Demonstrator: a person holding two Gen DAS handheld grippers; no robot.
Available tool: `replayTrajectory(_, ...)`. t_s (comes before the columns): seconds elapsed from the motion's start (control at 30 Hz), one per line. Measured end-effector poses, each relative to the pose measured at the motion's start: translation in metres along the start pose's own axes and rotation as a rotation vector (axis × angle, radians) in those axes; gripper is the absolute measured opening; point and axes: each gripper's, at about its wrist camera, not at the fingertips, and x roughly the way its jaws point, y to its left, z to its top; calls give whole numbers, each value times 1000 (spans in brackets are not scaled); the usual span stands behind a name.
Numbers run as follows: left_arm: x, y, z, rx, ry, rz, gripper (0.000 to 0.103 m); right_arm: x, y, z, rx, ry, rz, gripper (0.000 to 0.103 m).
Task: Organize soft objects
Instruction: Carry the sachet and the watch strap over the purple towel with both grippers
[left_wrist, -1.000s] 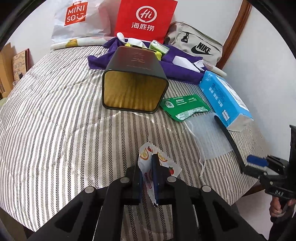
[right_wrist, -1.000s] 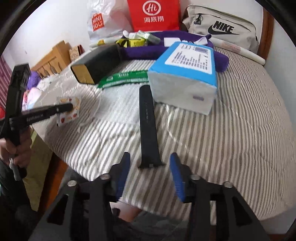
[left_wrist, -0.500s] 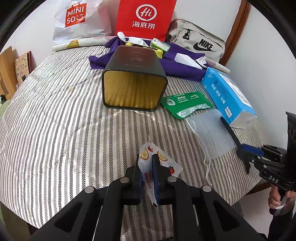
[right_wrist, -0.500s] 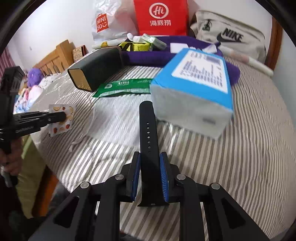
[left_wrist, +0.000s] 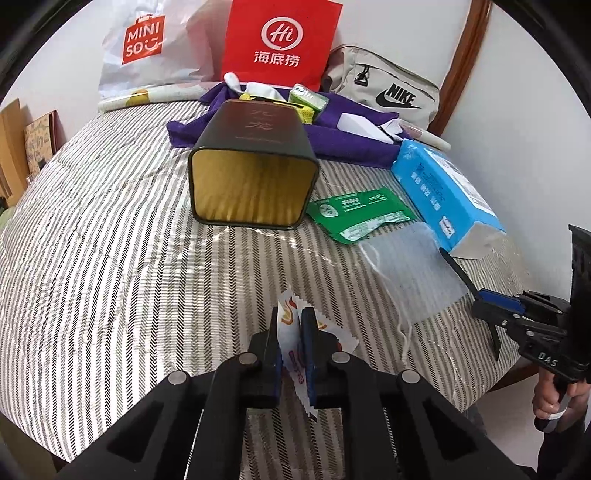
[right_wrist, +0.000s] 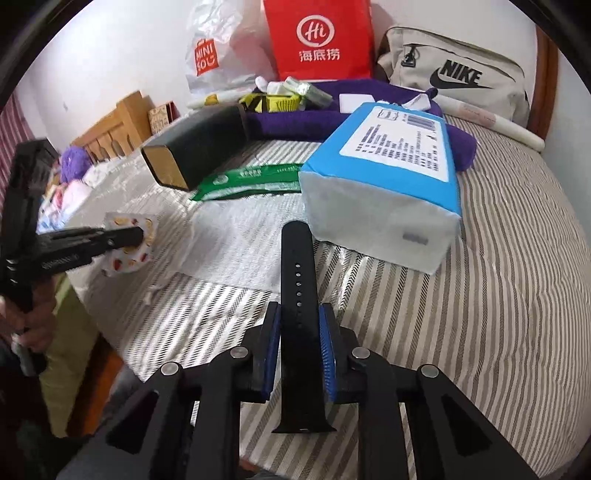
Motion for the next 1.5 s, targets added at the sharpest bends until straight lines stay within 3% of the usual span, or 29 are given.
replayTrajectory(0.67, -30, -4, 15, -17, -48, -62, 6, -55, -14, 3, 46, -57, -36, 20)
replayTrajectory(1.13, -37, 0, 41, -25, -61, -72, 5, -63, -16, 43, 14, -101, 0, 20)
replayTrajectory(1.5, -57, 1, 85, -6, -106, -54, 5, -55, -39, 86, 31, -129, -8, 20)
